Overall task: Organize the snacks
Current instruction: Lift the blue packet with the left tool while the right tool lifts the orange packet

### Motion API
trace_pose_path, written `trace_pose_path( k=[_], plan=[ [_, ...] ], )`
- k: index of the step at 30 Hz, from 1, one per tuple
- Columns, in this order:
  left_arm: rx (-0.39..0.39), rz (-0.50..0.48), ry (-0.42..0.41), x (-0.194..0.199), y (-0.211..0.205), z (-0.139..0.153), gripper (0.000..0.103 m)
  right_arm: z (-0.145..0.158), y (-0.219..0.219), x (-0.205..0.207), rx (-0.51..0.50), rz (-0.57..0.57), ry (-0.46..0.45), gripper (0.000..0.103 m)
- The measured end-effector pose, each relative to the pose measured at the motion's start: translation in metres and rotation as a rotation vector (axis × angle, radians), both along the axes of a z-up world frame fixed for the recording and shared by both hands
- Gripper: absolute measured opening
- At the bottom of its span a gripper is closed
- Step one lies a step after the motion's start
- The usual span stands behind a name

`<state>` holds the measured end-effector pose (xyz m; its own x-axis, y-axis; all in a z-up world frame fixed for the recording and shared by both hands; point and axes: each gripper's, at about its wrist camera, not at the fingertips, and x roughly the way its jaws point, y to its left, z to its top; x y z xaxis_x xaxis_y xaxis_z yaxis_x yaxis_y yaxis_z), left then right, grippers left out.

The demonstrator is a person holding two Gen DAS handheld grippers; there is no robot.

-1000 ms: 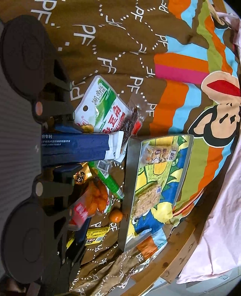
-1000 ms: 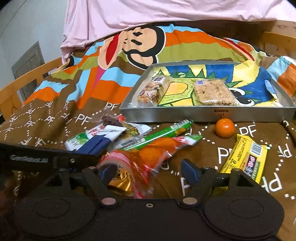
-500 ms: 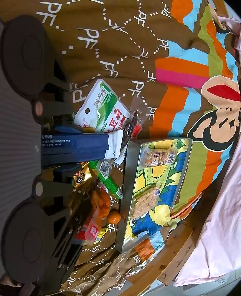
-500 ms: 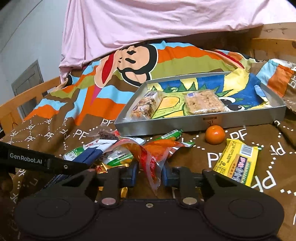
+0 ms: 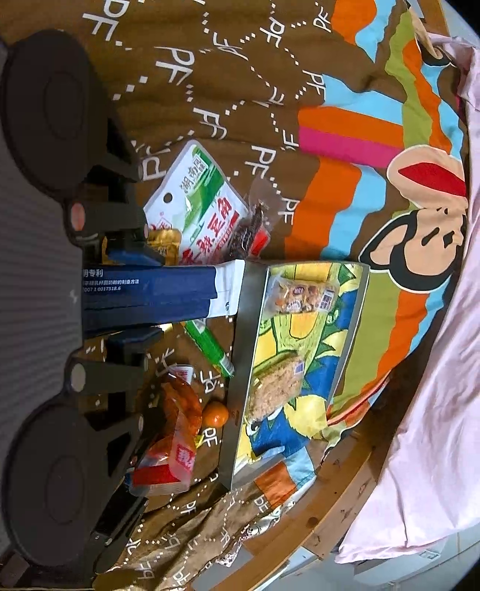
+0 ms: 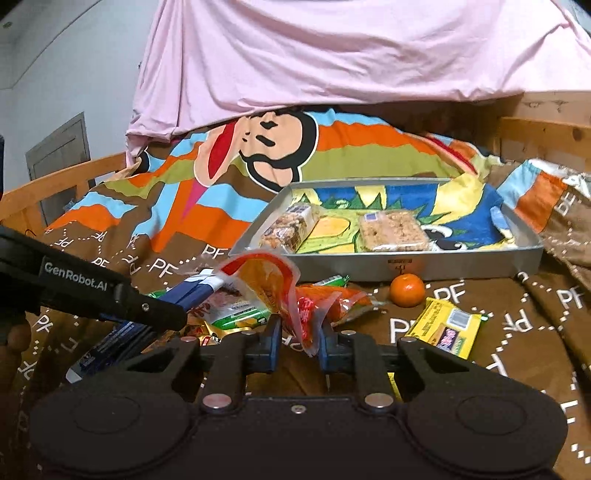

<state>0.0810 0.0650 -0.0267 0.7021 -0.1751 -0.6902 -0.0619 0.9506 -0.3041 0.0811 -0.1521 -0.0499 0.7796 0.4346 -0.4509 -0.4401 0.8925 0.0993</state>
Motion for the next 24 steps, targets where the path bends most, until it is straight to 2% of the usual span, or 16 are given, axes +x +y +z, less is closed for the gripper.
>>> trace_pose_path(
  k=[2, 6, 8, 12, 16, 21, 24],
  plan=[
    [-0.001, -0.002, -0.009, -0.001, -0.003, 0.002, 0.038, 0.003, 0.000, -0.004, -0.024, 0.007, -0.032, 0.008],
    [0.000, -0.010, -0.016, -0.001, -0.008, 0.004, 0.038, 0.001, 0.000, -0.005, -0.042, 0.008, -0.013, 0.009],
    [0.001, -0.015, -0.017, -0.001, -0.010, 0.004, 0.038, -0.003, 0.001, -0.004, -0.062, -0.011, 0.007, 0.014],
    [0.000, -0.019, -0.013, -0.003, -0.010, 0.004, 0.038, -0.006, -0.003, -0.001, -0.035, -0.012, 0.068, 0.037],
    [-0.012, -0.005, -0.001, -0.003, -0.005, 0.001, 0.038, -0.009, -0.018, -0.005, 0.052, -0.016, 0.204, 0.054],
    [-0.020, 0.000, 0.003, -0.002, 0.000, -0.002, 0.038, -0.006, -0.023, -0.005, 0.132, -0.004, 0.247, 0.067],
    [-0.018, -0.002, 0.004, -0.004, 0.002, -0.002, 0.038, -0.007, -0.019, 0.011, 0.167, -0.005, 0.274, 0.067]
  ],
)
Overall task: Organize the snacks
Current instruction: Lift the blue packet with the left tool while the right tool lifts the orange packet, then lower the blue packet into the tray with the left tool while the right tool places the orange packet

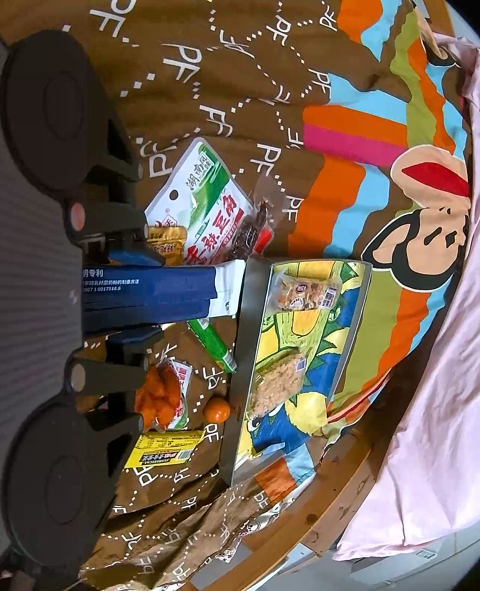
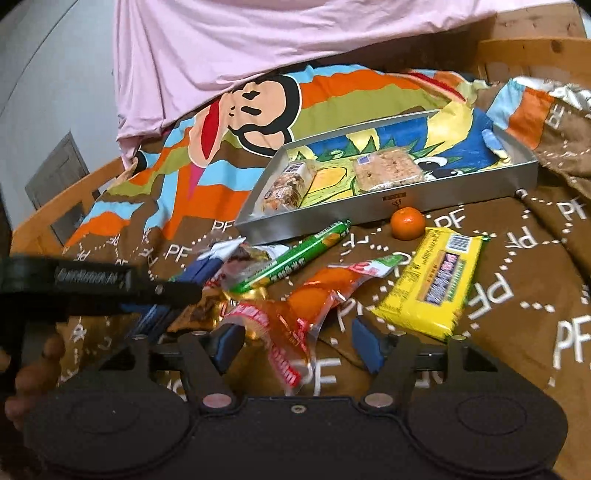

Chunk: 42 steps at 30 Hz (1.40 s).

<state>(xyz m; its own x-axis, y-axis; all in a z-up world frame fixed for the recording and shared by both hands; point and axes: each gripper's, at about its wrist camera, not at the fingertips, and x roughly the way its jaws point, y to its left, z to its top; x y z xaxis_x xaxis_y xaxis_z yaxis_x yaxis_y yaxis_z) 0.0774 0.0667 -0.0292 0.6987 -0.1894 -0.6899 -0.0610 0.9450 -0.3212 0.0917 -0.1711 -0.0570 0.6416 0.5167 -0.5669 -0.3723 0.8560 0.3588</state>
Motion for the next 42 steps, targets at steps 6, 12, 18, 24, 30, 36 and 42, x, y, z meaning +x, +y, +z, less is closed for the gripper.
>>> trace_pose_path(
  k=[6, 12, 18, 24, 30, 36, 42],
  plan=[
    [0.002, 0.011, 0.002, -0.003, 0.007, -0.001, 0.038, -0.006, 0.003, 0.026, 0.135, -0.001, 0.141, 0.072],
    [-0.002, 0.036, 0.004, -0.003, 0.018, -0.002, 0.038, 0.001, 0.000, 0.023, 0.184, 0.052, 0.228, 0.084],
    [0.003, 0.035, -0.004, -0.005, 0.021, -0.001, 0.038, 0.009, 0.006, 0.029, 0.202, 0.036, 0.251, 0.087],
    [0.007, 0.031, -0.006, -0.006, 0.021, -0.002, 0.038, -0.002, 0.019, 0.047, 0.137, -0.057, 0.281, 0.081],
    [0.007, 0.029, -0.011, -0.005, 0.019, -0.001, 0.038, -0.015, 0.029, 0.054, 0.077, -0.102, 0.274, 0.058],
    [0.014, 0.021, -0.022, -0.004, 0.014, 0.002, 0.038, -0.016, 0.020, 0.042, 0.090, -0.113, 0.223, 0.034],
    [0.013, 0.013, -0.039, 0.005, 0.005, 0.009, 0.038, 0.000, 0.013, 0.035, 0.095, -0.103, 0.152, 0.033]
  ],
)
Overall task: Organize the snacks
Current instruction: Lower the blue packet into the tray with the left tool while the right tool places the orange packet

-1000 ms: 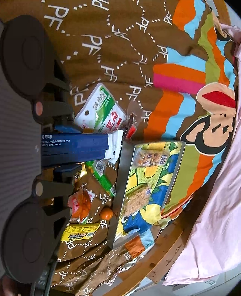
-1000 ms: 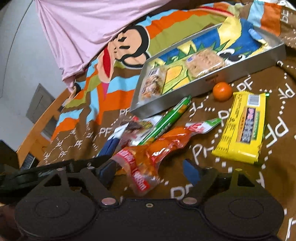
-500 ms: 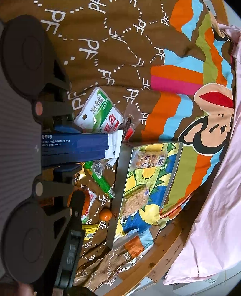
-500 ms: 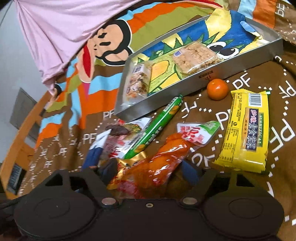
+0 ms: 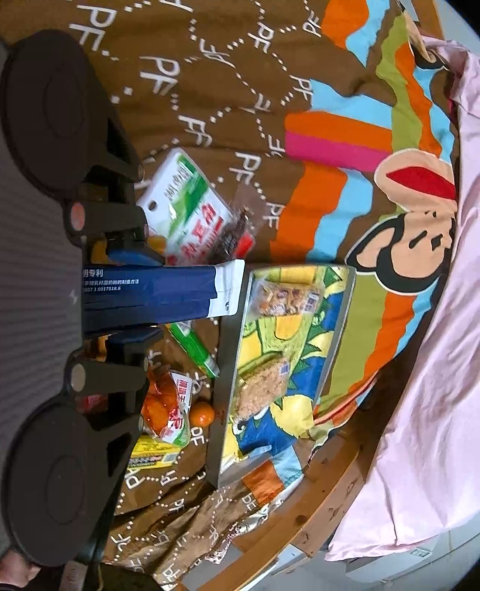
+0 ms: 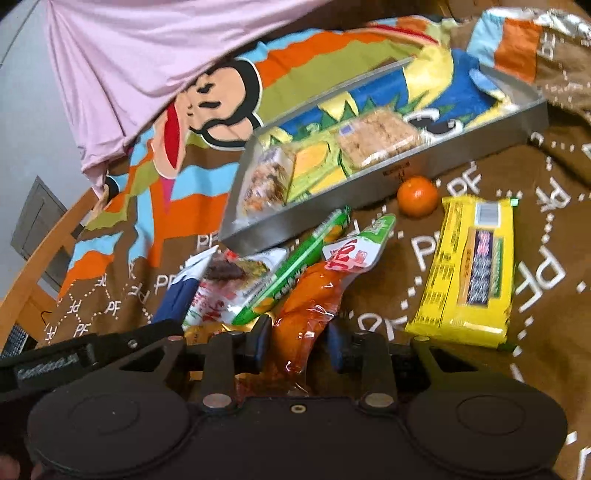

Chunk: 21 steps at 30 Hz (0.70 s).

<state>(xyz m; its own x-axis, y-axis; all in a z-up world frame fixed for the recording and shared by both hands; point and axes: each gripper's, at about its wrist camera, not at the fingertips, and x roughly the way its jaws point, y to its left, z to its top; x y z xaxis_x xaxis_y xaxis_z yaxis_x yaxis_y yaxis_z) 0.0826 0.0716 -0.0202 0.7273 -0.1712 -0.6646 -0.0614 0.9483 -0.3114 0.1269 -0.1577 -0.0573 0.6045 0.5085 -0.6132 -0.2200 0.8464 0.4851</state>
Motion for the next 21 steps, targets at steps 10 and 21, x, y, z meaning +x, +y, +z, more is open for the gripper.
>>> trace_pose_path(
  k=[10, 21],
  plan=[
    [0.004, -0.037, -0.037, 0.042, -0.010, 0.025, 0.038, 0.024, -0.022, 0.023, 0.035, -0.027, -0.079, 0.033],
    [-0.029, -0.057, -0.072, 0.144, -0.023, 0.030, 0.038, 0.037, -0.043, 0.109, 0.029, -0.067, -0.159, 0.034]
  ],
)
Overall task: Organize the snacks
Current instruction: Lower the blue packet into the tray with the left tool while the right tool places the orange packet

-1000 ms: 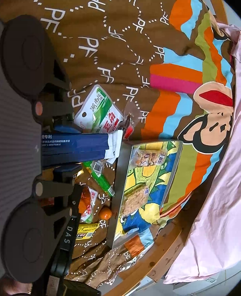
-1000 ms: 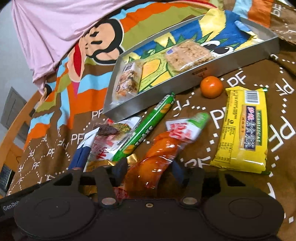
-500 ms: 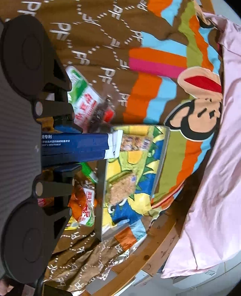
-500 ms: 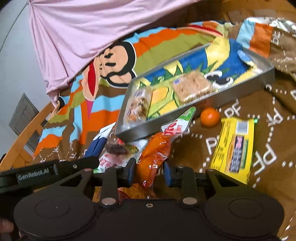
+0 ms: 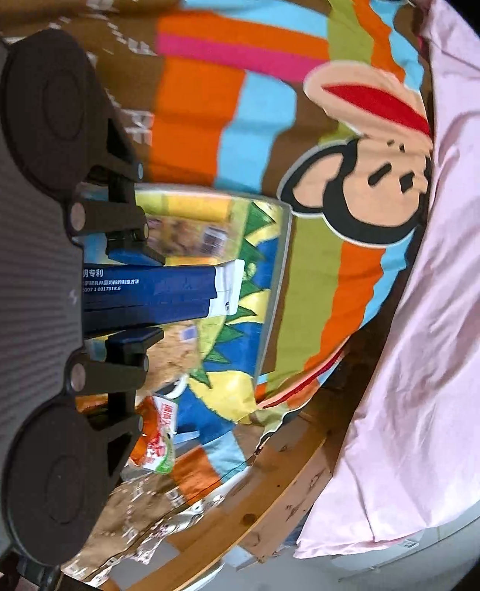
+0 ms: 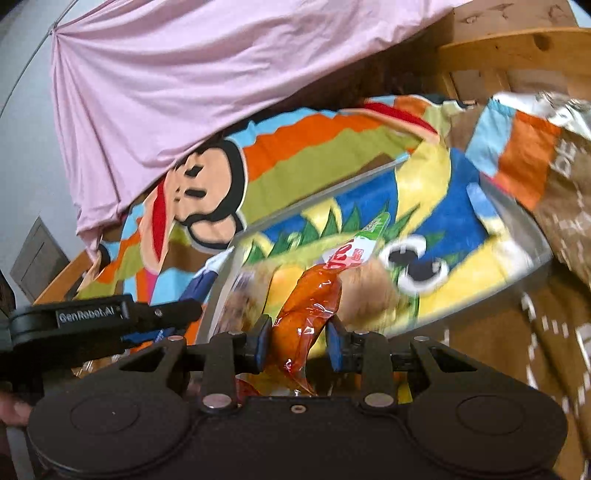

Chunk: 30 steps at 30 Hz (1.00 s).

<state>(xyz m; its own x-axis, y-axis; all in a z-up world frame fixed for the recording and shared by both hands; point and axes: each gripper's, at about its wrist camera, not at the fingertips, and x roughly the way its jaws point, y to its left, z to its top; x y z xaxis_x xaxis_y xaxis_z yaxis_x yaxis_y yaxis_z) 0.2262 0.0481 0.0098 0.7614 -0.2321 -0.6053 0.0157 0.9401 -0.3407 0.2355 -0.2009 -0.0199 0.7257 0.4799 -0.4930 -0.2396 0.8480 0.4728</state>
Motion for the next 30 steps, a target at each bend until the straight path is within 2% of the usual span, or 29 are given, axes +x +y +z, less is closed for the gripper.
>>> trace_pose_path(
  k=[5, 11, 15, 20, 24, 25, 27, 29, 30],
  plan=[
    [0.025, -0.045, -0.012, 0.040, -0.018, -0.014, 0.038, -0.008, -0.007, 0.040, -0.013, -0.039, -0.010, 0.034],
    [-0.023, -0.052, 0.009, 0.072, -0.030, -0.038, 0.038, -0.021, -0.016, 0.059, -0.062, -0.058, 0.008, 0.034],
    [0.002, -0.039, -0.006, 0.077, -0.034, -0.048, 0.038, -0.028, -0.017, 0.060, -0.112, -0.061, -0.003, 0.034],
    [0.085, -0.026, -0.017, 0.076, -0.043, -0.057, 0.038, -0.036, -0.018, 0.065, -0.142, -0.067, -0.025, 0.034],
    [0.097, -0.022, -0.007, 0.074, -0.045, -0.059, 0.040, -0.040, -0.021, 0.071, -0.150, -0.073, -0.014, 0.037],
    [0.094, -0.019, -0.003, 0.072, -0.045, -0.059, 0.041, -0.039, -0.022, 0.071, -0.154, -0.074, -0.013, 0.038],
    [0.083, -0.011, 0.001, 0.070, -0.043, -0.058, 0.053, -0.038, -0.024, 0.070, -0.163, -0.068, -0.009, 0.038],
    [0.071, 0.002, -0.007, 0.066, -0.042, -0.055, 0.059, -0.034, -0.025, 0.067, -0.178, -0.067, -0.005, 0.044],
    [0.070, 0.006, -0.009, 0.065, -0.042, -0.054, 0.065, -0.032, -0.026, 0.064, -0.184, -0.070, -0.007, 0.052]
  ],
)
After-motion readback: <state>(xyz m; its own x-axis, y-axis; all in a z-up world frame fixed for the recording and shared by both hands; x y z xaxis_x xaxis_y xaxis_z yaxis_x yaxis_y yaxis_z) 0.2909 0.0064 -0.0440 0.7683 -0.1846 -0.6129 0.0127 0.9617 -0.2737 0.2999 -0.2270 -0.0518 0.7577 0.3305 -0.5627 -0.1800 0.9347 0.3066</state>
